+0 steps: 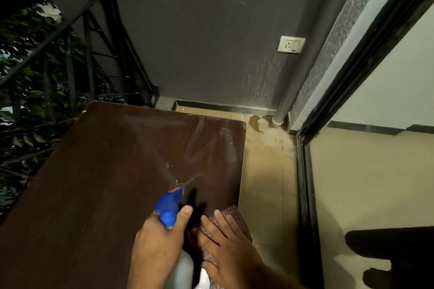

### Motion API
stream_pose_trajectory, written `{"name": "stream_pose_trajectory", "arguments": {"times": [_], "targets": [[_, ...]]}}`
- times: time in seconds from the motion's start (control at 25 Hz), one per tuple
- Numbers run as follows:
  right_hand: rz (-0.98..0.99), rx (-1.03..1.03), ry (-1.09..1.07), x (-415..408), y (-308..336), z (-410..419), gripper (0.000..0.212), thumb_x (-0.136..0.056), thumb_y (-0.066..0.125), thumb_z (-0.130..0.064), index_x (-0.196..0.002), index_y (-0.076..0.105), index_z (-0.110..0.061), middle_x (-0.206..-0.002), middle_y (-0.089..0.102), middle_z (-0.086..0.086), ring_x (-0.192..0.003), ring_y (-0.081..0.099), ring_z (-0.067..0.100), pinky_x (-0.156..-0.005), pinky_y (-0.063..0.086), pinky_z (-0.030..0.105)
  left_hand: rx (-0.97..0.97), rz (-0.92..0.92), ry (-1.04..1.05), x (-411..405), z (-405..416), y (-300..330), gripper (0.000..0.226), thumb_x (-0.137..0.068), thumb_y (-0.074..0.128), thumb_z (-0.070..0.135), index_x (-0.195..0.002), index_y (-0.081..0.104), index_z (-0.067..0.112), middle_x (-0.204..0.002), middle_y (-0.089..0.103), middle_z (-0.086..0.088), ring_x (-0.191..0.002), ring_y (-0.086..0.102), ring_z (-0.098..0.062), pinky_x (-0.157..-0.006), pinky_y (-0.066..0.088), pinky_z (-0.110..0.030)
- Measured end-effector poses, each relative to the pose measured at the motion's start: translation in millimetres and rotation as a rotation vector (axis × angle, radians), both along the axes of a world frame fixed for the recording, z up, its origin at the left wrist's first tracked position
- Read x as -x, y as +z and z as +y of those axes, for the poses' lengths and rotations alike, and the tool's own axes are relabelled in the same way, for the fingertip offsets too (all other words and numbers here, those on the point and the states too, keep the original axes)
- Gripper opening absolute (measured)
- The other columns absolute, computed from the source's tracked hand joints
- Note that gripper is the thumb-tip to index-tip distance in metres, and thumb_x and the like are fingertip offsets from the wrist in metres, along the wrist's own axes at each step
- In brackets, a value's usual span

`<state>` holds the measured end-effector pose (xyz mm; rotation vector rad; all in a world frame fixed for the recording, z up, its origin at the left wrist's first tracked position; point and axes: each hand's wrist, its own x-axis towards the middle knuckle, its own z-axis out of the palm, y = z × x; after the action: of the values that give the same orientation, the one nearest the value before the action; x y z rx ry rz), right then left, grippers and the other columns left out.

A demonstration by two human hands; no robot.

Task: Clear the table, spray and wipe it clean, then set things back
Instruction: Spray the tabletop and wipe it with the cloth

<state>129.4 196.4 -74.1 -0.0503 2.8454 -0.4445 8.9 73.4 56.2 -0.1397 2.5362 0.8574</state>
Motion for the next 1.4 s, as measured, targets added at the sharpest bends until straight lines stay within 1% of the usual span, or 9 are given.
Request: {"name": "stream_pose_trajectory", "arguments": {"times": [0.16, 0.36, 0.44, 0.56, 0.64, 0.88, 1.04, 1.24, 1.4], "targets": [[0.063, 0.006, -0.139, 37, 1, 26, 0.064, -0.086, 0.053, -0.055, -0.144, 0.052, -0.029, -0.156, 0.044, 0.003, -0.144, 0.038, 0.036, -0.117, 0.022, 0.053, -0.028, 0.075, -0.041, -5, -6, 0, 0.066, -0.078, 0.061, 0.069, -0.09, 0.068, 0.005, -0.082, 0.074, -0.009, -0.085, 0.068, -0.03, -0.073, 0.049, -0.037], [0.002, -0.046, -0.336, 132, -9, 115, 0.067, -0.102, 0.025, -0.057, -0.16, 0.005, -0.03, -0.168, 0.001, 0.003, -0.153, -0.004, 0.036, -0.118, -0.012, 0.048, -0.004, 0.118, -0.057, 10, 4, -4, 0.057, -0.076, 0.057, 0.074, -0.078, 0.059, 0.016, -0.072, 0.072, -0.003, -0.075, 0.067, -0.023, -0.063, 0.046, -0.034], [-0.053, -0.009, -0.377, 161, -9, 140, 0.069, -0.102, 0.023, -0.059, -0.16, 0.0, -0.029, -0.168, -0.005, 0.003, -0.153, -0.011, 0.034, -0.118, -0.014, 0.048, 0.001, 0.119, -0.042, 26, 13, -7, 0.06, -0.076, 0.056, 0.074, -0.078, 0.061, 0.014, -0.073, 0.072, -0.003, -0.076, 0.067, -0.025, -0.062, 0.044, -0.034], [0.072, -0.049, -0.324, 153, -7, 134, 0.073, -0.098, 0.043, -0.055, -0.159, 0.026, -0.018, -0.165, 0.021, 0.014, -0.15, 0.013, 0.045, -0.121, 0.011, 0.059, -0.01, 0.104, -0.007, 52, 32, -12, 0.057, -0.076, 0.058, 0.072, -0.076, 0.062, 0.015, -0.074, 0.072, -0.005, -0.078, 0.067, -0.03, -0.065, 0.043, -0.034], [0.18, -0.026, -0.202, 118, -9, 111, 0.072, -0.09, 0.054, -0.052, -0.151, 0.044, -0.016, -0.157, 0.039, 0.015, -0.144, 0.031, 0.048, -0.113, 0.03, 0.062, -0.022, 0.1, 0.001, 69, 49, -15, 0.055, -0.077, 0.059, 0.07, -0.076, 0.062, 0.016, -0.074, 0.073, -0.006, -0.081, 0.067, -0.032, -0.068, 0.045, -0.035], [0.085, 0.012, 0.051, 67, -22, 95, 0.089, -0.077, 0.055, -0.065, -0.157, 0.027, -0.036, -0.164, 0.028, -0.003, -0.15, 0.025, 0.033, -0.118, 0.019, 0.051, -0.014, 0.072, -0.049, 123, 93, -29, 0.059, -0.076, 0.058, 0.073, -0.082, 0.066, 0.015, -0.078, 0.074, -0.008, -0.085, 0.069, -0.031, -0.076, 0.051, -0.037], [0.107, -0.027, -0.109, 130, -14, 137, 0.075, -0.089, 0.052, -0.057, -0.156, 0.03, -0.032, -0.161, 0.033, 0.001, -0.147, 0.03, 0.039, -0.114, 0.029, 0.059, -0.035, 0.066, -0.046, 138, 105, -32, 0.06, -0.075, 0.056, 0.074, -0.083, 0.065, 0.015, -0.077, 0.074, -0.008, -0.081, 0.069, -0.028, -0.072, 0.05, -0.035], [0.055, -0.063, -0.245, 206, -4, 166, 0.073, -0.098, 0.05, -0.052, -0.158, 0.027, -0.018, -0.166, 0.02, 0.012, -0.151, 0.01, 0.045, -0.121, 0.011, 0.058, -0.03, 0.083, -0.012, 143, 102, -32, 0.058, -0.074, 0.055, 0.075, -0.081, 0.064, 0.018, -0.075, 0.073, -0.006, -0.078, 0.069, -0.027, -0.069, 0.048, -0.035], [0.084, -0.035, -0.163, 173, -4, 133, 0.077, -0.092, 0.05, -0.055, -0.158, 0.028, -0.022, -0.165, 0.023, 0.011, -0.15, 0.013, 0.044, -0.12, 0.013, 0.059, -0.034, 0.098, 0.022, 141, 91, -34, 0.058, -0.076, 0.057, 0.073, -0.08, 0.064, 0.016, -0.075, 0.073, -0.006, -0.079, 0.068, -0.029, -0.068, 0.047, -0.035]]}}
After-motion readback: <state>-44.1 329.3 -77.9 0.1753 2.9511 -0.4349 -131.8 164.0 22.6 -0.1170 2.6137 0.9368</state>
